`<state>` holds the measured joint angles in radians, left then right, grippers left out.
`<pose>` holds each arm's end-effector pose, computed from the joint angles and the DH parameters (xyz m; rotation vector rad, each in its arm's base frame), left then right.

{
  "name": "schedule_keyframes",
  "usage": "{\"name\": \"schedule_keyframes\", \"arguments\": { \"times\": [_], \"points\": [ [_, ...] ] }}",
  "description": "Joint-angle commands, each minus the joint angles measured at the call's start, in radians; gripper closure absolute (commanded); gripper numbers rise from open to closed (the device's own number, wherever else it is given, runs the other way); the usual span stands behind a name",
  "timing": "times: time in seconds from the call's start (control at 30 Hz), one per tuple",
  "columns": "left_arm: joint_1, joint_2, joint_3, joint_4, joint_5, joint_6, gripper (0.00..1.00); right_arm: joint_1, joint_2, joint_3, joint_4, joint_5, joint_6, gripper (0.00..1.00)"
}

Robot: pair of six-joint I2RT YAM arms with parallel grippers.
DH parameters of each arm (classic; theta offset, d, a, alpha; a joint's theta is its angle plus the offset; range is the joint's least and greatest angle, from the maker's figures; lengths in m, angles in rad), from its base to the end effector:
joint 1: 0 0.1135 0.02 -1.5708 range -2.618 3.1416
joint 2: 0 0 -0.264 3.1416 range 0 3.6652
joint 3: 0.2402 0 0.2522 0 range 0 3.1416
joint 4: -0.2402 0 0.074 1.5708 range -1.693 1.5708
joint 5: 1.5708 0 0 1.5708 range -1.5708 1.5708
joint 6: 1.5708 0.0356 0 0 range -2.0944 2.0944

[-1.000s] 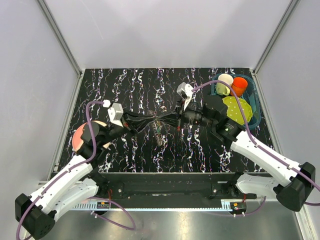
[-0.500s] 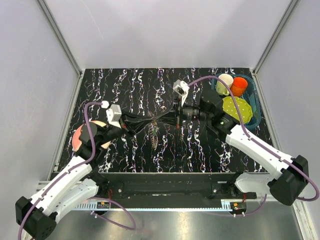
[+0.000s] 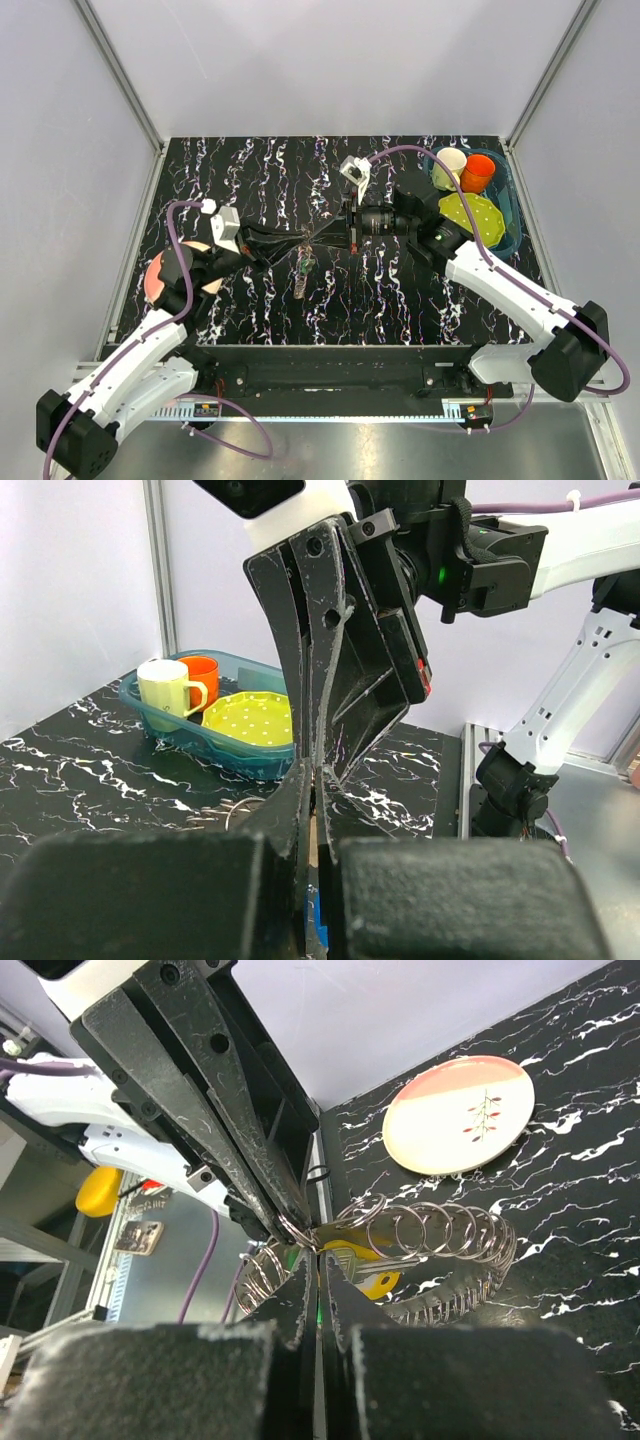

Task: Remove the keys from the keyring

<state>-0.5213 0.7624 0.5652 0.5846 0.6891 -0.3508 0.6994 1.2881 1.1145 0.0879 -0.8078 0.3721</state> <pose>0.1405 -0.1068 0.3450 0.7425 1.1439 -1.1474 0.2101 0.2104 0.3754 -0.9483 1.5912 1.4416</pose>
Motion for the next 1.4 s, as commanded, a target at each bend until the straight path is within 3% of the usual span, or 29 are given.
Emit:
{"name": "schedule_keyframes", "arguments": {
  "times": [0.0, 0.17, 0.4, 0.63, 0.97, 1.37],
  "points": [
    [0.003, -0.006, 0.015, 0.238, 0.027, -0.054, 1.00, 0.002, 0.013, -0.001, -0.010, 0.091, 0.051, 0.99],
    [0.014, -0.012, 0.010, 0.242, 0.042, -0.065, 1.00, 0.003, 0.008, -0.021, 0.007, 0.087, 0.065, 0.98],
    [0.030, -0.018, 0.012, 0.235, 0.089, -0.088, 1.00, 0.003, -0.090, -0.048, -0.051, 0.334, 0.044, 0.71],
    [0.037, 0.012, 0.009, 0.285, 0.127, -0.143, 1.00, 0.002, -0.223, -0.133, 0.108, 0.234, -0.077, 0.57],
    [0.035, 0.037, 0.007, 0.371, 0.170, -0.214, 1.00, 0.002, -0.199, -0.133, 0.294, -0.005, -0.108, 0.55],
    [0.037, 0.035, 0.006, 0.399, 0.171, -0.237, 1.00, 0.034, -0.133, -0.145, 0.409, -0.060, -0.064, 0.59]
  ]
}}
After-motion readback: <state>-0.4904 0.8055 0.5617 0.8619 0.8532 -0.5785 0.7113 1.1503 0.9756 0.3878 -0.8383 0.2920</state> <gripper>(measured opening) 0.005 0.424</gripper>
